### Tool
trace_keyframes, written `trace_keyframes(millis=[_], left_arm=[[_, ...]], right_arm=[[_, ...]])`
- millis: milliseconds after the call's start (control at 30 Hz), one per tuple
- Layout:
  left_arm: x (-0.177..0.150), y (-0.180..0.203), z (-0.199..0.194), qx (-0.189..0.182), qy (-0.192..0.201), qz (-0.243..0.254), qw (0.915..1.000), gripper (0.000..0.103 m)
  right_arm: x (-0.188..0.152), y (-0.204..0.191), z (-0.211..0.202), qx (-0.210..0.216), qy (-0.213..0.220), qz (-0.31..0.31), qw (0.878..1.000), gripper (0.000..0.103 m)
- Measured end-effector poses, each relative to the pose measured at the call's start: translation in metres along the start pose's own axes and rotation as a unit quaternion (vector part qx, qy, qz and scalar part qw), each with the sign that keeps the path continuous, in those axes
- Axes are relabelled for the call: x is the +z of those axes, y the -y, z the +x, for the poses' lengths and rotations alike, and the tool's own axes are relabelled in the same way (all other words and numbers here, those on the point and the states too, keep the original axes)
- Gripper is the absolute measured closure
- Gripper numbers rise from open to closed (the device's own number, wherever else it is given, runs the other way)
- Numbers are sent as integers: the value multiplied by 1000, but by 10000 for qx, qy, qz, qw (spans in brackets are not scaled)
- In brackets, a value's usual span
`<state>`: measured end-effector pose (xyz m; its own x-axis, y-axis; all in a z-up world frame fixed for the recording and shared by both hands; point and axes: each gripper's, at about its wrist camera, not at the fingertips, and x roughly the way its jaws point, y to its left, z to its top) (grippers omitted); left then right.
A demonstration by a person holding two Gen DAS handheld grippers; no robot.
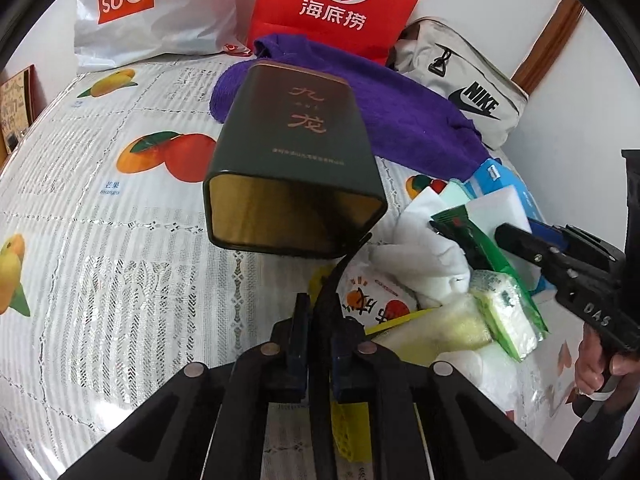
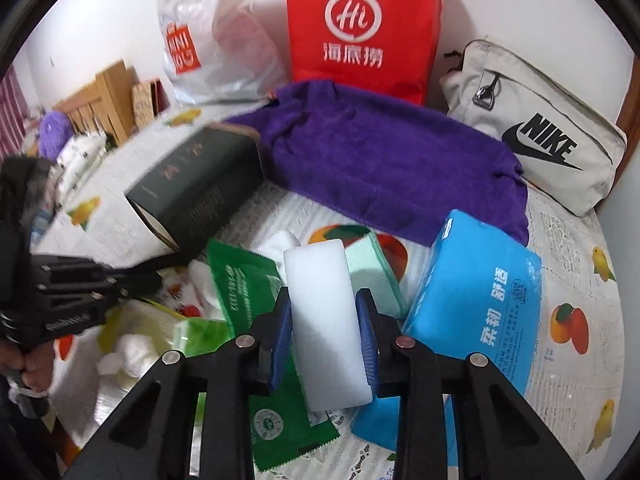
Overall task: Organize soft objects
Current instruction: 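Lift the black strap with the left tool while the right tool lifts the white sponge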
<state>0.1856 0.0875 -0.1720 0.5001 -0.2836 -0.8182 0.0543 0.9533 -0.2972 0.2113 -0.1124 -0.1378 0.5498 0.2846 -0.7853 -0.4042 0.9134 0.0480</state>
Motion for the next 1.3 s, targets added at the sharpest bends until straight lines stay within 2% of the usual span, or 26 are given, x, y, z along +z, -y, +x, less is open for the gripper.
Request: trace_keyframes(millis=[567,667,767,833,867,900,933,1000,1100,1200,1300], left_arm=[[8,10,-57,120,420,224,9988,98],[7,9,-53,282,324,263,9987,98],[2,3,-44,282,188,202,9992,98],[-3,-1,-36,485,46,163,9987,97],[-5,-3,-32,564,-31,129,9983,95],[-8,-6,-27,625,-110,89,9979,85],[-11,-8,-25,698,-149,75,9974,71],[-16,-13,-21,1024,-136,74,9946,58],[-18,-27,-26,1412,110,18,9899,53],[-18,-44,-24,1951,394,-95,9799,48],[-21,-51,-23,1920,645,-62,9793,42]], right_arm=[[7,12,-48,129,404,356,9985,72],[7,12,-52,121,426,323,9985,72],[4,12,-56,119,446,310,9985,72],[2,12,-56,122,439,333,9984,72],[1,13,-55,132,430,337,9984,72],[0,12,-54,133,413,343,9985,72],[-2,12,-53,142,392,348,9985,72],[-5,11,-52,167,374,350,9985,72],[-9,10,-50,177,376,344,9985,71],[-9,9,-49,176,408,343,9984,71],[-10,8,-48,146,421,333,9985,71]])
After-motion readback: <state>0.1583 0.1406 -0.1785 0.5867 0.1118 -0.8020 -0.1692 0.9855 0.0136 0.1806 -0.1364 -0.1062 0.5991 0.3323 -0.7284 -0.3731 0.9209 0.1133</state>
